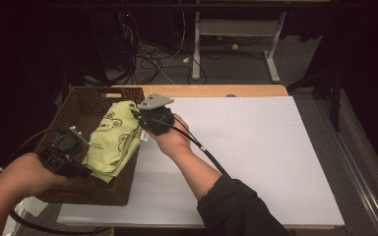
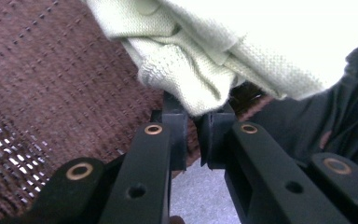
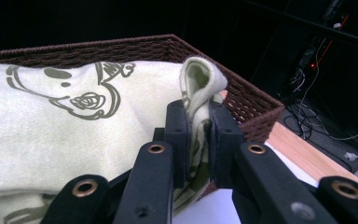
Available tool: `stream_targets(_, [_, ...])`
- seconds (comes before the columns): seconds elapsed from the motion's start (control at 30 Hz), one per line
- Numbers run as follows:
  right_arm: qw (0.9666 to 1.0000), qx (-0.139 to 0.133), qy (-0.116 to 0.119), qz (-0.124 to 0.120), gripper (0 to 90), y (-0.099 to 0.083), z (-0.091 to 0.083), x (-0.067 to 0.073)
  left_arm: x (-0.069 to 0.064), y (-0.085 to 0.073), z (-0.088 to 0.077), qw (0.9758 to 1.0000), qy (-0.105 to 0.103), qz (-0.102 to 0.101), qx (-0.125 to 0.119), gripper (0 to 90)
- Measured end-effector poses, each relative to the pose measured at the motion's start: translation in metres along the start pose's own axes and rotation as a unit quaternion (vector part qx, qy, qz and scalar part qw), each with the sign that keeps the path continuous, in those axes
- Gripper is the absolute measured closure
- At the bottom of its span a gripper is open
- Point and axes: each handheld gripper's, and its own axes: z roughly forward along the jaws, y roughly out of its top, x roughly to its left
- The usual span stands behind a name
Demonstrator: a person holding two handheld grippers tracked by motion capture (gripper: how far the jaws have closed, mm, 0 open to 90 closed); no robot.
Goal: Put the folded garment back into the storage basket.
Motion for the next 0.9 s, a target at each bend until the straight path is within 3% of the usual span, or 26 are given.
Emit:
stream_targets(0.43, [0.9998, 0.008, 0.014, -0.006, 81.4, 0.002, 0.035, 0.007, 0.013, -0.015, 0.009, 0.9996, 0.001, -0.026, -0.015, 79.2])
stream_targets(0.9, [0.9994, 0.014, 0.026, -0.019, 81.3, 0.01, 0.059, 0.017, 0.014, -0.028, 0.012, 0.9985, 0.008, -0.049, -0.024, 79.2])
